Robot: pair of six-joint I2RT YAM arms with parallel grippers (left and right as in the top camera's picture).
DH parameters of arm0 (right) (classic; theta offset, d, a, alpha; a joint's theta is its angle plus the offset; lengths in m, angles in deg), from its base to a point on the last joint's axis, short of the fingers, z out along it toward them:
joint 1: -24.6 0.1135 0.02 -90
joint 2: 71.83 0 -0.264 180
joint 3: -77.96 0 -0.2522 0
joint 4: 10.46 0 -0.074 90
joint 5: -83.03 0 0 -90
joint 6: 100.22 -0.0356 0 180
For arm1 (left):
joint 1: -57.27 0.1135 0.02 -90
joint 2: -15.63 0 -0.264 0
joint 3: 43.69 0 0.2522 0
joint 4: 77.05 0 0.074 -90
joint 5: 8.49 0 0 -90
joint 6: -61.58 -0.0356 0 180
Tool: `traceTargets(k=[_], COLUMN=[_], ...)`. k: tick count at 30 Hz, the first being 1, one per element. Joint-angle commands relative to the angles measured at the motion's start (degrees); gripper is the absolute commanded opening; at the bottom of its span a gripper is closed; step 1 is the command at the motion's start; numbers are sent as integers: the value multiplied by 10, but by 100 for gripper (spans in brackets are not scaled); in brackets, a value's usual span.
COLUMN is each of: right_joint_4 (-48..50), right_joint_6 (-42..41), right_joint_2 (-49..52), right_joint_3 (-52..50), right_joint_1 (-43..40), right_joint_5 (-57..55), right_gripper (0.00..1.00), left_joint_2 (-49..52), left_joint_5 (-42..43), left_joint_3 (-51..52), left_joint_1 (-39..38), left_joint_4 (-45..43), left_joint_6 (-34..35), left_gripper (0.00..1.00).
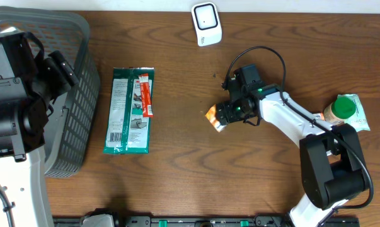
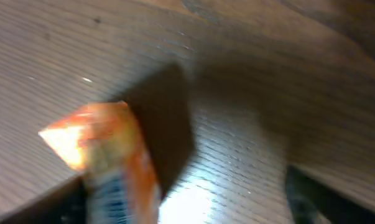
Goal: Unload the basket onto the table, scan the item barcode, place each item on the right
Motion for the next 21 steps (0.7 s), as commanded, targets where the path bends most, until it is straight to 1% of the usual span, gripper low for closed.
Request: traceTargets(k=[1,6,9,15,18,21], right_joint_4=[0,0,-8,-70,-90,-91], right_joint_6=[0,0,0,0,-1,0], right_joint_2=[6,5,-2,-48,-82,-120], right_joint_3=[-6,-2,16,85,108,109], right_joint_1=[-4,-7,-15,-17,-17,-17], right_joint_5=[-56,-101,-107,-104,-72,5], right_gripper=[99,99,99,99,99,99], left_joint_2=[0,0,0,0,0,0], left_joint_5=[-5,-5,-5,-5,-5,-5], left_joint_3=[-3,-3,-3,-3,-3,-3], left_joint_1=[2,2,2,2,2,2], left_joint_4=[0,0,0,0,0,0], left_joint_6=[1,1,1,1,1,1], left_gripper=[88,88,88,88,88,88])
